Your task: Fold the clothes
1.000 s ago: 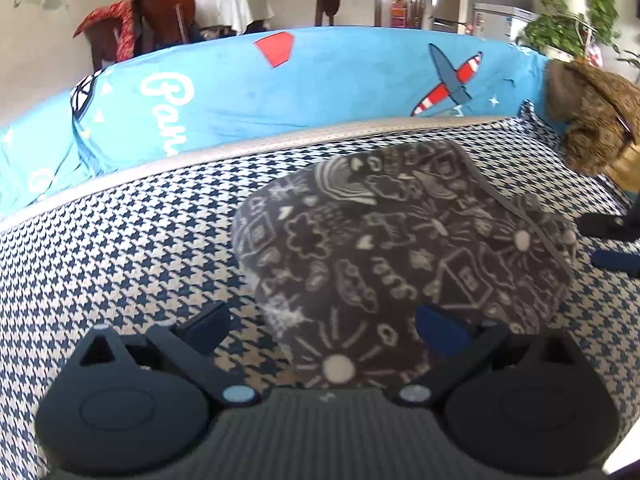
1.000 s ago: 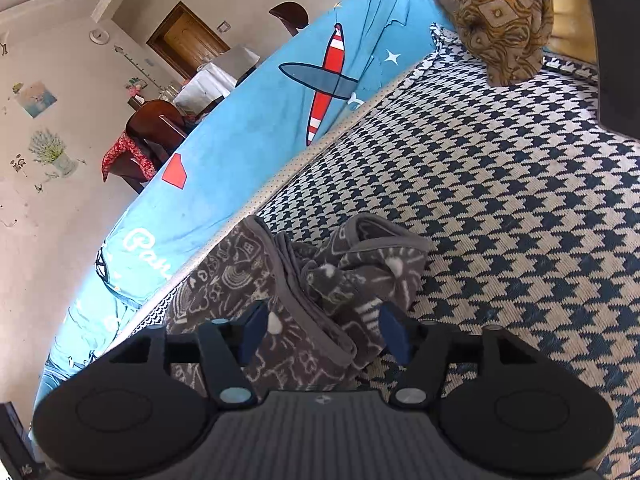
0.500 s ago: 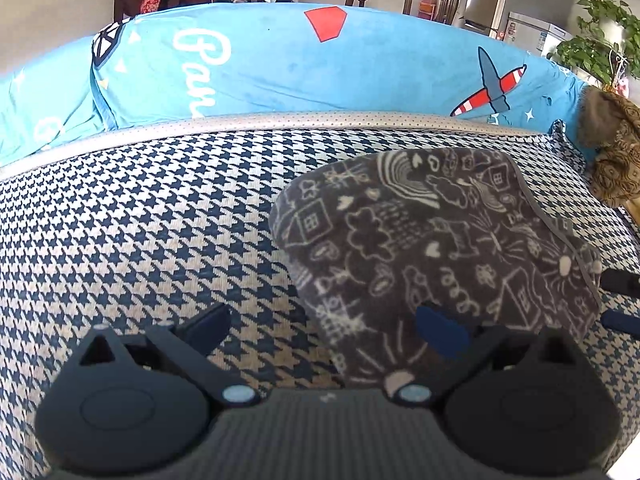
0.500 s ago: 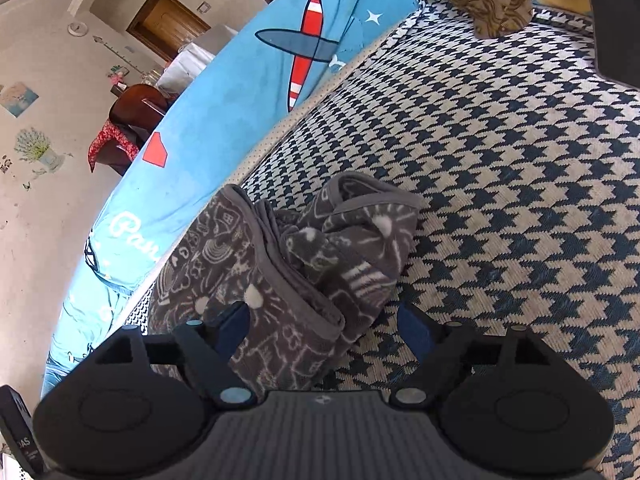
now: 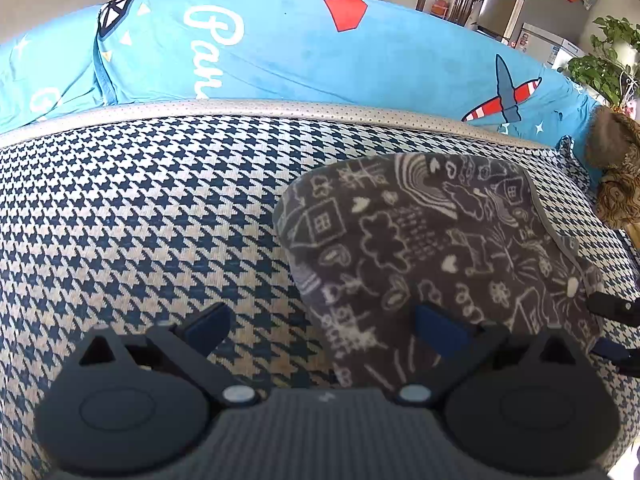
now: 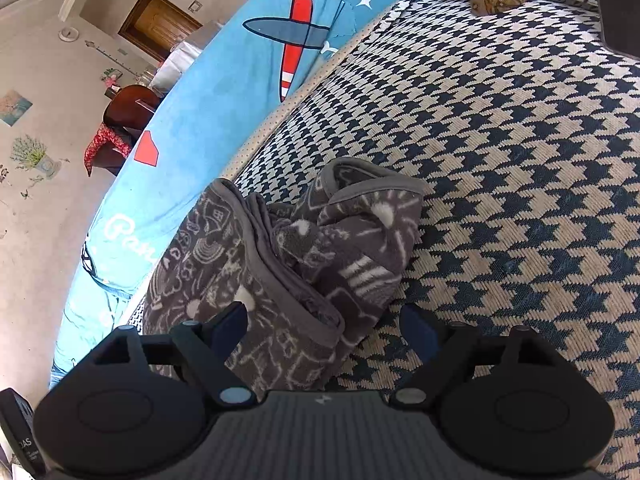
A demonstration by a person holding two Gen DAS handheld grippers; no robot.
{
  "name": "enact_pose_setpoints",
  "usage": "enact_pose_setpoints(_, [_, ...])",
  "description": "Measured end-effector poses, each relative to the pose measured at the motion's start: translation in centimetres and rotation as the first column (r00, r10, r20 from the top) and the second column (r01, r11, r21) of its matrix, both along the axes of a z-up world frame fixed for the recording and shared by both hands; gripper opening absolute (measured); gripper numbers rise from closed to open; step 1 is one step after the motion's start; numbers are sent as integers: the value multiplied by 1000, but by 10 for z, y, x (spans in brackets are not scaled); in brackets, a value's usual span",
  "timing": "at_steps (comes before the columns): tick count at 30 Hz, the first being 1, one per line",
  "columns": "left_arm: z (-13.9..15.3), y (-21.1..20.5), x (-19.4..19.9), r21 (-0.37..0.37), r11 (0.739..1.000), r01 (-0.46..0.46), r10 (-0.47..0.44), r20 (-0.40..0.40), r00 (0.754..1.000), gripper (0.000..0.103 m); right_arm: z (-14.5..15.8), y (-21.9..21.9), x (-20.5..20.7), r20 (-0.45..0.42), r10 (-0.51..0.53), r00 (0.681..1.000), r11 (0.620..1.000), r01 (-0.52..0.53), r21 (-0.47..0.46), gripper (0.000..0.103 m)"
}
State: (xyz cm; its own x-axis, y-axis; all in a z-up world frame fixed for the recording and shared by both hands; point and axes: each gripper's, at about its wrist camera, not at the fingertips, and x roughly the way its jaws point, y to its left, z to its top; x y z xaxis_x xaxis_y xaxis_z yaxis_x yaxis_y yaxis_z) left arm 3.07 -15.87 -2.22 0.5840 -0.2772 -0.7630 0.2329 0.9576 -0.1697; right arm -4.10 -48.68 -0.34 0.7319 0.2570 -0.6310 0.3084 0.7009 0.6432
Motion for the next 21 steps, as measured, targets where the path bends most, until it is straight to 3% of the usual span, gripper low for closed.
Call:
enact_pose_setpoints(11, [-8, 6, 16, -95, 995, 2, -10, -76, 997, 103, -5, 3, 12, 24, 21, 1000, 1000, -21, 17, 92])
enact_pose_setpoints(21, [-15, -4, 30, -169, 984, 56, -77, -120, 990, 103, -6, 15, 25, 40, 72, 997, 997, -72, -16, 96])
